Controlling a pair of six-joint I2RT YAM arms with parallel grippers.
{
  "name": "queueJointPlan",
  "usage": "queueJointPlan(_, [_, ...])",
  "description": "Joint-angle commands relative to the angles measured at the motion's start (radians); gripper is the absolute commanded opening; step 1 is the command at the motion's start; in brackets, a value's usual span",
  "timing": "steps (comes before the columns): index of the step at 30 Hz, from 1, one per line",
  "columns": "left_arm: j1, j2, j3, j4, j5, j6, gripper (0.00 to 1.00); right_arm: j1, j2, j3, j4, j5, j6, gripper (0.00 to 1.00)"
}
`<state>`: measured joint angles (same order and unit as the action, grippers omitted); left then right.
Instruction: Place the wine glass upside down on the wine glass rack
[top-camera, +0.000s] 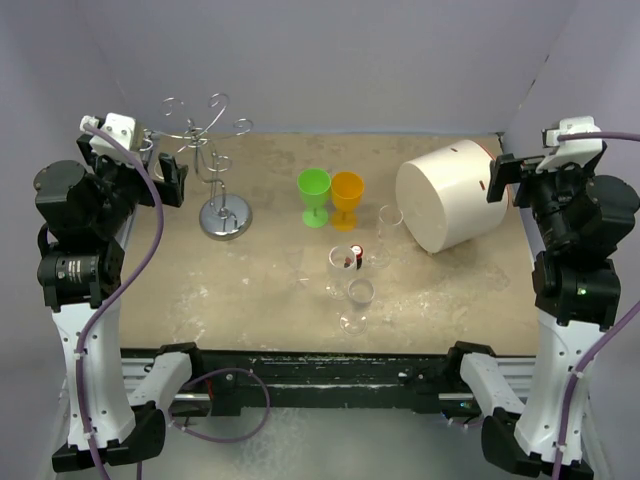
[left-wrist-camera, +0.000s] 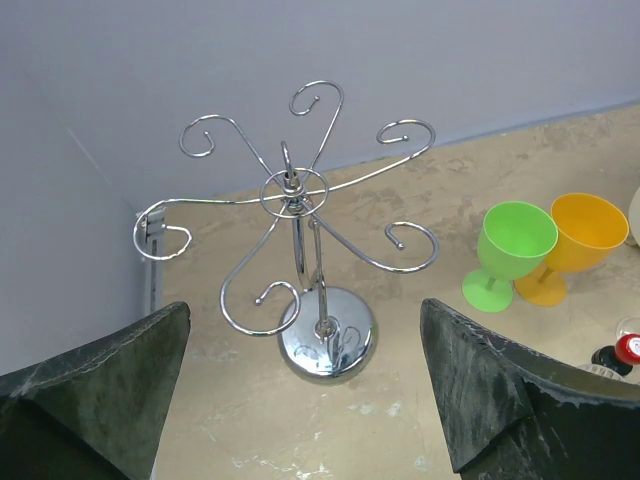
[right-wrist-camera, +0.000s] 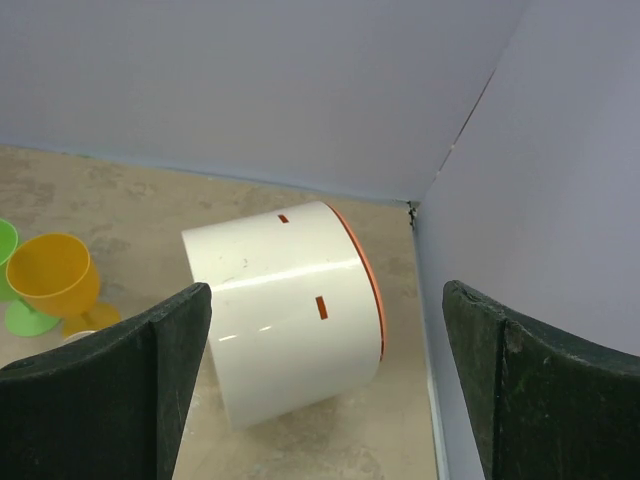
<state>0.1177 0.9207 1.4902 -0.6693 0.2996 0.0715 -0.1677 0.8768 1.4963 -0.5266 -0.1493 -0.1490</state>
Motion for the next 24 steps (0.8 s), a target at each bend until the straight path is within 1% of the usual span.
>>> queueJointPlan(1, [0.01, -0.002, 0.015, 0.034, 0.009, 0.001, 0.99, -0.013, -0.004, -0.003, 0.03, -0.018, -0.007, 1.0])
queueJointPlan(8, [0.014, -0.008, 0.024, 0.025, -0.031, -0.005, 0.99, -0.024, -0.014, -0.011, 0.029, -0.034, -0.005, 1.0])
queueJointPlan(16, [0.014, -0.003, 0.037, 0.018, -0.037, 0.007, 0.99, -0.039, -0.003, 0.003, 0.019, -0.07, -0.007, 1.0])
queueJointPlan(20, [0.014, 0.009, 0.063, 0.0, 0.012, 0.031, 0.99, -0.042, 0.003, 0.015, 0.007, -0.089, -0.033, 1.0])
queueJointPlan(24, [0.014, 0.03, 0.08, -0.003, 0.073, 0.03, 0.99, -0.042, 0.007, 0.022, -0.018, -0.166, -0.076, 1.0])
